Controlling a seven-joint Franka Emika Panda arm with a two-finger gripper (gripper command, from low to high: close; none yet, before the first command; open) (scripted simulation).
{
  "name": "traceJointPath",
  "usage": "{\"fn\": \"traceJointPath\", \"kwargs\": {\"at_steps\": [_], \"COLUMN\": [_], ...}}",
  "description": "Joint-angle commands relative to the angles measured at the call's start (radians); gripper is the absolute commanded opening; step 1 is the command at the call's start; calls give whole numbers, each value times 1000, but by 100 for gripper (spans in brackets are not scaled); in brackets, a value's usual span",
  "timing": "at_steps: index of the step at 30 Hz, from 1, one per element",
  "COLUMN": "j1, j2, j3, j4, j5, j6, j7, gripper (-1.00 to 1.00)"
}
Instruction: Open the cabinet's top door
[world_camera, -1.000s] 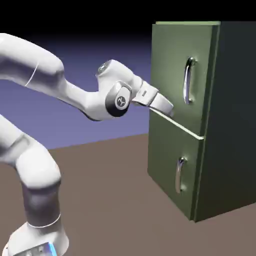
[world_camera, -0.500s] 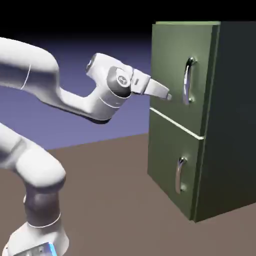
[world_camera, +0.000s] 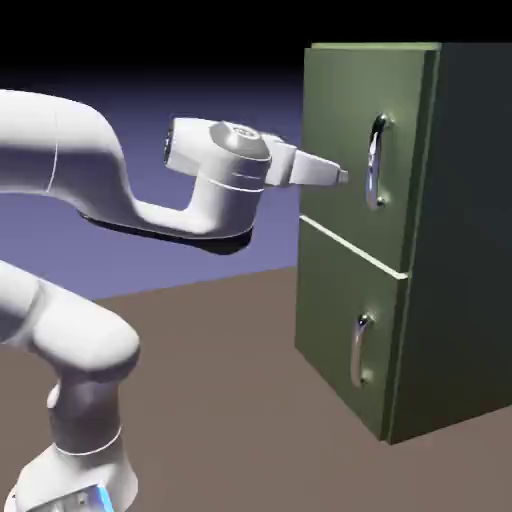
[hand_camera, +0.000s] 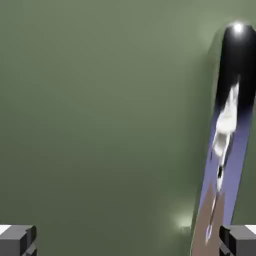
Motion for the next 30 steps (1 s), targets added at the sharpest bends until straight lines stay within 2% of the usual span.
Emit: {"fn": "traceJointPath", "kwargs": {"at_steps": [1,16,21,22,30], "j1": [12,174,347,347,96], "j2": [-6,-92,5,5,-49], "j3": [-13,-189,-301,-301,-63], "j4": [6,84,205,205,20], "j5": [-44,-641,-697,-697,-479], "j6": [-2,-32,-77,-77,-208], "j7": [34,507,548,548,470], "gripper": [0,0,0,-100,-100]}}
